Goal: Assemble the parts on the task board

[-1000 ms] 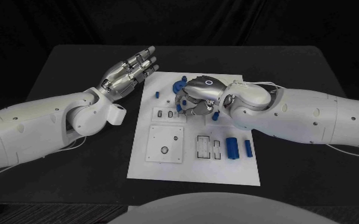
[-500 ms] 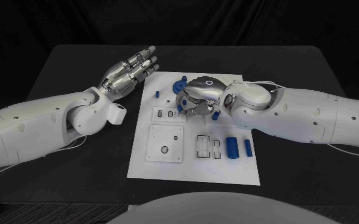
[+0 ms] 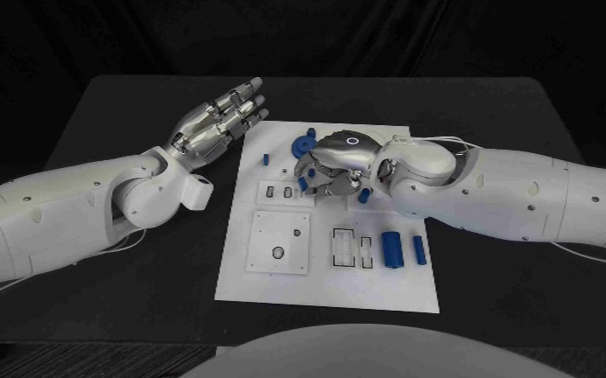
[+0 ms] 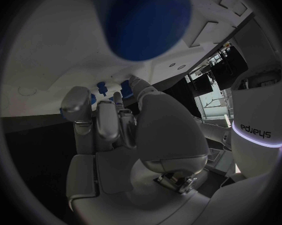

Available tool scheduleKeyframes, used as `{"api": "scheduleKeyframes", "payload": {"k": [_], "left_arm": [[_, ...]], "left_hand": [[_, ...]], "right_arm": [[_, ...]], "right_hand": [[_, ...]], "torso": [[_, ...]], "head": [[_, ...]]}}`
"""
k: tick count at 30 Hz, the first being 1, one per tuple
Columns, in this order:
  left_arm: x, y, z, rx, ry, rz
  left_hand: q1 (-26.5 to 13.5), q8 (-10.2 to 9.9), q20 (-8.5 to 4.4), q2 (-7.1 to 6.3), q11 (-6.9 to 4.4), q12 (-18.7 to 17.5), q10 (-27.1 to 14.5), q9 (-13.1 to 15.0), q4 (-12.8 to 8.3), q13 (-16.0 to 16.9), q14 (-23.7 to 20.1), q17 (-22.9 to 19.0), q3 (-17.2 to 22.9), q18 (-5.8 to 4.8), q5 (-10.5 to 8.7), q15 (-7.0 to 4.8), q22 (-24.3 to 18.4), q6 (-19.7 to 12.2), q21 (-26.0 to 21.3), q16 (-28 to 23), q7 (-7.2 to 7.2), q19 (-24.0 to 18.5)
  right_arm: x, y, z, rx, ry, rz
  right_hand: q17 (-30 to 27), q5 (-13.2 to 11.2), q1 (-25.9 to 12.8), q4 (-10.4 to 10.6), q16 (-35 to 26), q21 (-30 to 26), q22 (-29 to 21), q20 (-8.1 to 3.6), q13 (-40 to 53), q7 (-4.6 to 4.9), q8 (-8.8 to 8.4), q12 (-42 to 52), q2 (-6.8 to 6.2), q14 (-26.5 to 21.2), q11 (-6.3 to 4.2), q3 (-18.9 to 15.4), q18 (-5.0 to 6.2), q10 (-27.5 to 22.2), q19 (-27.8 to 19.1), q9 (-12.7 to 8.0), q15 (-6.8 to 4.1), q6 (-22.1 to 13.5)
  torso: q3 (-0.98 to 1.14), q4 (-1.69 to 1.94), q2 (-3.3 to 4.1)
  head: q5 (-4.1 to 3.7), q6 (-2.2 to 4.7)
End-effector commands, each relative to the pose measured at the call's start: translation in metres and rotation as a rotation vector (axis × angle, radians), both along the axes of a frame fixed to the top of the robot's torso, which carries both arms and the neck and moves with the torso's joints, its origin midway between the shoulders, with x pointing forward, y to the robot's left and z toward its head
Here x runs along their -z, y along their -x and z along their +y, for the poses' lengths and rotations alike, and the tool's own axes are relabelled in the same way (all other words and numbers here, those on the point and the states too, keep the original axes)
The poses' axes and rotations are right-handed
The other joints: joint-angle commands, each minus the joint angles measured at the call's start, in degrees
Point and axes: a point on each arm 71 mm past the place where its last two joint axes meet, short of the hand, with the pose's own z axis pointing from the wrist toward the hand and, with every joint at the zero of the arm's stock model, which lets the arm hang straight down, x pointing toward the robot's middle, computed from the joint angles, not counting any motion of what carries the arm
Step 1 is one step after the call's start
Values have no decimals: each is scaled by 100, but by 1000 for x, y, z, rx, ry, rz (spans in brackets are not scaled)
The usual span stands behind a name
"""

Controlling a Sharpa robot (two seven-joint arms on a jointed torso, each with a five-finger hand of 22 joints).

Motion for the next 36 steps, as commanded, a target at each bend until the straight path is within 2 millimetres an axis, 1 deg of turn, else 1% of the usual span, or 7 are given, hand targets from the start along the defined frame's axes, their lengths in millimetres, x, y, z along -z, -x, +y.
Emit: {"api": "scheduleKeyframes", "payload": {"k": [1, 20, 23, 29, 32, 34, 36], "left_arm": [[-2, 1, -1, 9, 33, -23], [-4, 3, 5, -40, 18, -39], [-6, 5, 8, -84, 6, -59], [-19, 10, 12, -159, -85, -187], [-34, 7, 11, -190, -144, -274], [-47, 2, 9, -211, -210, -319], [-62, -5, 5, -225, -278, -349]], "left_hand": [[-58, 35, 43, 13, 36, -38, 13, 4, 9, -7, -13, -10, 36, -72, 16, 31, -10, 7, -20, -21, 31, -15], [-80, 55, 104, -101, 47, -38, 13, 16, -128, -7, -13, -10, 154, -21, 7, 33, -10, 86, -20, -21, 44, -15], [2, 104, 320, -336, 336, 34, 103, 37, -558, 40, -8, -6, 439, 116, -193, 116, 14, 305, 9, -15, 268, 22], [-30, 160, 742, -784, 1130, 1453, 1326, 75, -635, 521, 1117, 393, 777, 195, -1237, 471, 194, 626, 305, 1034, 344, 514], [-3, 164, 802, -914, 1253, 2444, 1739, 82, -494, 853, 2059, 685, 796, 171, -1600, 518, 325, 740, 576, 2071, 350, 1010], [9, 176, 861, -1074, 1368, 3604, 2198, 92, -277, 1386, 2795, 1101, 646, 205, -2080, 626, 843, 881, 1649, 3189, 429, 2823], [-42, 193, 886, -1132, 1426, 4503, 2888, 105, -93, 1787, 3510, 1519, 473, 179, -2326, 631, 1063, 1004, 2126, 4211, 595, 3463]], "right_arm": [[3, 0, 0, 4, 18, 10], [-23, 1, -19, 20, -98, -106], [-47, -1, -32, 36, -146, -164], [-99, -5, -59, 79, -240, -237], [-117, -6, -73, 98, -265, -272], [-127, -6, -84, 112, -277, -293], [-132, -6, -92, 127, -276, -298]], "right_hand": [[-17, -80, -87, -40, -30, -34, 1, -25, 910, -3, -61, -36, -2, 116, -4, -1, 45, -57, -33, -45, 1, -72], [-83, -857, -213, 367, -112, -163, 38, -43, 837, -43, -448, -121, -178, 86, -29, -303, 48, -132, -28, -503, -17, -537], [-79, -1021, -231, 663, -113, -178, 61, -34, 834, -31, -440, -126, -247, 80, -22, -372, 46, -134, -29, -584, -3, -496], [-44, -1079, -269, 937, -80, -163, 95, -31, 840, -26, -435, -119, -316, 86, -13, -455, 39, -129, -18, -648, -4, -466], [-23, -1085, -310, 965, -61, -117, 123, -32, 824, -21, -425, -137, -336, 91, -11, -490, 29, -147, -4, -658, -4, -442], [9, -1085, -343, 967, -29, -83, 144, -33, 834, -17, -404, -125, -327, 100, -9, -514, 22, -134, 8, -662, -3, -395], [24, -1085, -367, 966, -14, -47, 168, -33, 843, -13, -376, -114, -311, 105, -7, -535, 14, -122, 22, -664, -1, -335]], "torso": [[-1, 0, 3], [2, -3, 0], [2, -3, 3], [6, 2, -3], [17, 6, -8], [25, 4, -6], [43, 0, -8]], "head": [[0, -11], [58, 21], [79, 17], [83, 44], [71, 65], [61, 84], [51, 94]]}}
